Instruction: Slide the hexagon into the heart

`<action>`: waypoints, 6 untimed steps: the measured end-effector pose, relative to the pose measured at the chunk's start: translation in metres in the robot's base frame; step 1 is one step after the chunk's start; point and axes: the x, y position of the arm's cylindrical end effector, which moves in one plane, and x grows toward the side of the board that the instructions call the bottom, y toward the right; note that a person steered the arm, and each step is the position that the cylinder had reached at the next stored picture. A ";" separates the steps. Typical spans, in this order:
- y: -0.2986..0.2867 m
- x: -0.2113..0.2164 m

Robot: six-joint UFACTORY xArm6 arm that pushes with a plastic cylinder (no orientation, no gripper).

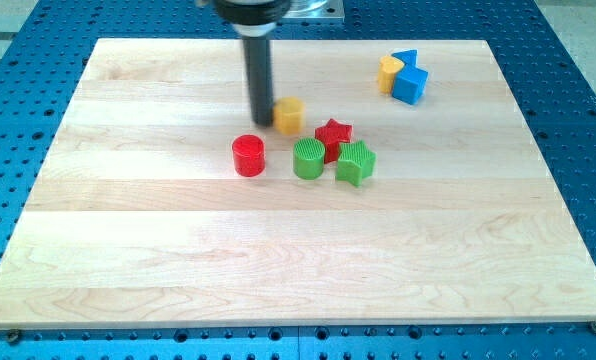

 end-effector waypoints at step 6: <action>0.094 -0.014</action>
